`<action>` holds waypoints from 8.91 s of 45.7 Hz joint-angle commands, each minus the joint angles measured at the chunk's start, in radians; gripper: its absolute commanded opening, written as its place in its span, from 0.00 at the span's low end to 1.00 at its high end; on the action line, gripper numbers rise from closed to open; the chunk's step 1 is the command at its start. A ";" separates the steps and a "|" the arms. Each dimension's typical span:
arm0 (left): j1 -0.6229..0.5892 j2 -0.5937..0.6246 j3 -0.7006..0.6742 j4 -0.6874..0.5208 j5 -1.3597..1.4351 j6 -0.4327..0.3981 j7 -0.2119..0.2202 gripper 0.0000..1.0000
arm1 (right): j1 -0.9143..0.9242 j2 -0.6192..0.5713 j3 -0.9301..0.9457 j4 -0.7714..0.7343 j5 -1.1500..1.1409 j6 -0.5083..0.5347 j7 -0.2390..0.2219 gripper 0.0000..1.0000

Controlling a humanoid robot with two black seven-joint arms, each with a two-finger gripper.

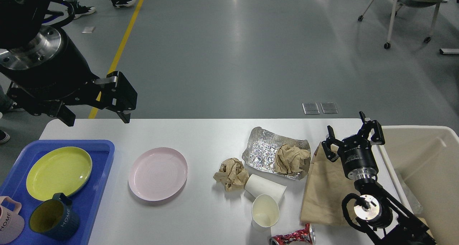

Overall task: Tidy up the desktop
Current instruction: 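Raise the left gripper and move it toward the pink plate, then grasp the rim of the pink plate with the left gripper, then lift the pink plate and carry it over the blue tray, then lower the pink plate onto the yellow plate and release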

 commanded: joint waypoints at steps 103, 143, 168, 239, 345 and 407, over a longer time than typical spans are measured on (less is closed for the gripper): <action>1.420 0.142 -0.457 0.578 -0.431 0.886 0.222 0.77 | 0.000 0.000 0.001 0.002 0.000 0.000 0.000 1.00; 1.473 0.140 -0.482 0.635 -0.457 0.871 0.222 0.27 | 0.000 0.001 0.000 0.002 0.000 0.000 0.000 1.00; 1.469 0.142 -0.479 0.629 -0.457 0.839 0.224 0.00 | 0.000 0.000 0.000 0.002 0.000 0.000 0.000 1.00; 0.265 0.209 -0.045 0.083 -0.262 0.128 0.224 0.00 | 0.000 0.000 0.000 0.000 0.000 0.000 0.000 1.00; 1.661 0.694 -0.586 1.161 -0.014 0.345 0.229 0.00 | 0.000 0.001 0.000 0.000 0.000 0.000 0.000 1.00; 1.653 0.668 -0.600 1.121 -0.017 0.452 0.212 0.92 | 0.000 0.000 0.001 0.002 0.000 0.000 0.000 1.00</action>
